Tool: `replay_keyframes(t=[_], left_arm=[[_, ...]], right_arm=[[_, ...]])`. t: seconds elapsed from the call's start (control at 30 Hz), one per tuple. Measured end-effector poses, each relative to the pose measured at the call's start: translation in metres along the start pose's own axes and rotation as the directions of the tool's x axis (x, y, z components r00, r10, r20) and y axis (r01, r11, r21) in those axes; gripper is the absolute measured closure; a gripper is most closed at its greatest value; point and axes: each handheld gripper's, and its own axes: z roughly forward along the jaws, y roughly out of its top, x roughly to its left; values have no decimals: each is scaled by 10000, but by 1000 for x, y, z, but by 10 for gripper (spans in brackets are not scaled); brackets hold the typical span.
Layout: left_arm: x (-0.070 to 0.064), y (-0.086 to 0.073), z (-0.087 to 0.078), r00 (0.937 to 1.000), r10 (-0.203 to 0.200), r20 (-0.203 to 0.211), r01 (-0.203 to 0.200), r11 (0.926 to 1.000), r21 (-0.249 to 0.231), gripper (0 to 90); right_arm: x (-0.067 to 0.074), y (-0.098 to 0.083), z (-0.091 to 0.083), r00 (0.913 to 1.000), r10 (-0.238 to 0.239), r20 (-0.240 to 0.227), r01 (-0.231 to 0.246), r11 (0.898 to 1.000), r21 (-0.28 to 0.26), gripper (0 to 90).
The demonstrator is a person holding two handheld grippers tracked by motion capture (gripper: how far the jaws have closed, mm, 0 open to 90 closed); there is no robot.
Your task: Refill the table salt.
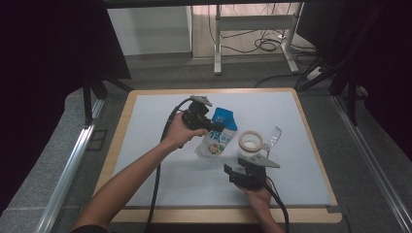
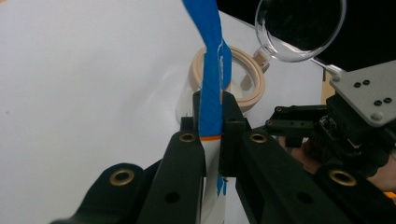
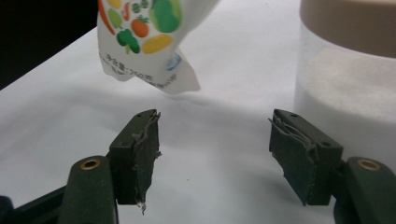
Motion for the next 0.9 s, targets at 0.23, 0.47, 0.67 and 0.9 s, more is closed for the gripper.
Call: replay_keyframes(t=[0.23, 0.47, 0.67, 0.9], left_arm=[[12, -16, -16, 9989, -345, -312, 332, 9986, -420, 894], [19, -27, -26, 9971, -468, -608, 429, 9970, -639, 894], [23, -35, -38, 9936, -541, -992, 442, 9940, -1002, 894], [36, -47, -53, 9847, -897, -1493, 679, 9870, -1454, 894]], right_arm=[[-2, 1, 0, 10000, 83, -3, -83, 10000, -49, 339], [-2, 1, 1, 9999, 107, -24, -107, 9999, -41, 338], [-2, 1, 1, 9999, 114, -45, -114, 9999, -44, 339], [-2, 1, 2, 9999, 92, -60, -92, 10000, -30, 339]])
